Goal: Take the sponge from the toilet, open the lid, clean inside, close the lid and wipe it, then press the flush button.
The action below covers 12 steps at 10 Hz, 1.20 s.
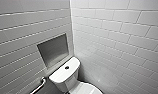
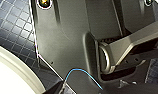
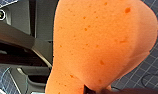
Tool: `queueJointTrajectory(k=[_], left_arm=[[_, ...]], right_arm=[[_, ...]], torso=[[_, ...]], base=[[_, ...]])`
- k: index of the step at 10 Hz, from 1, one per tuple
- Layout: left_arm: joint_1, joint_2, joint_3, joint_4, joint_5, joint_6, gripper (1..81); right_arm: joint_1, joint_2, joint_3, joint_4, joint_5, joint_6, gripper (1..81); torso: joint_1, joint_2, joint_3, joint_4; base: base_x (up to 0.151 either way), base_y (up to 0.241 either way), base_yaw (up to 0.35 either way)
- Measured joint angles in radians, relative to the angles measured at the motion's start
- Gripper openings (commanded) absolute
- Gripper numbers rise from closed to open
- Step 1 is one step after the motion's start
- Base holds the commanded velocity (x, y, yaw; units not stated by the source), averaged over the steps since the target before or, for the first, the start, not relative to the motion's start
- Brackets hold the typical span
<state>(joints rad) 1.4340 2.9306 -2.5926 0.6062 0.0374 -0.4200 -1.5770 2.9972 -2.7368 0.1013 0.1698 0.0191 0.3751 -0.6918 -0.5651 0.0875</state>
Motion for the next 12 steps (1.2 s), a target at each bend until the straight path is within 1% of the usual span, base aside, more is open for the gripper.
queueJointTrajectory(k=[2,3,4,6,8,10,12], left_arm=[[0.004,0.006,0.000,0.009,0.000,0.000,81.1],[0.004,0.006,-0.001,0.021,0.000,0.000,81.1],[0.005,0.009,-0.004,0.026,0.001,0.000,81.1],[0.004,0.024,-0.018,0.028,0.001,0.001,81.1],[0.004,0.028,-0.029,0.029,0.002,0.000,81.1],[0.007,0.034,-0.033,0.030,0.003,0.001,81.1],[0.007,0.041,-0.033,0.030,0.003,0.000,81.1]], right_arm=[[0.022,-0.029,0.021,0.003,0.024,0.000,1.0],[0.023,-0.043,0.050,0.003,0.024,0.000,1.0],[0.023,-0.065,0.108,0.003,0.019,0.000,1.0],[0.050,-0.147,0.251,0.003,0.024,0.001,1.0],[0.087,-0.274,0.450,0.007,0.059,0.003,1.0],[0.113,-0.409,0.687,0.009,0.085,0.003,1.0],[0.159,-0.573,0.907,0.011,0.111,0.003,1.0]], torso=[[0.040,-0.067,-0.009,-0.004],[0.057,-0.094,-0.029,-0.009],[0.078,-0.129,-0.061,-0.013],[0.120,-0.196,-0.123,-0.015],[0.156,-0.252,-0.141,-0.015],[0.203,-0.327,-0.146,-0.015],[0.248,-0.399,-0.146,-0.015]], base=[[0.000,0.000,0.000],[0.000,0.000,0.000],[0.000,0.000,0.000],[0.000,0.000,0.000],[0.000,0.000,0.000],[0.000,0.000,0.000],[0.000,0.000,0.000]])
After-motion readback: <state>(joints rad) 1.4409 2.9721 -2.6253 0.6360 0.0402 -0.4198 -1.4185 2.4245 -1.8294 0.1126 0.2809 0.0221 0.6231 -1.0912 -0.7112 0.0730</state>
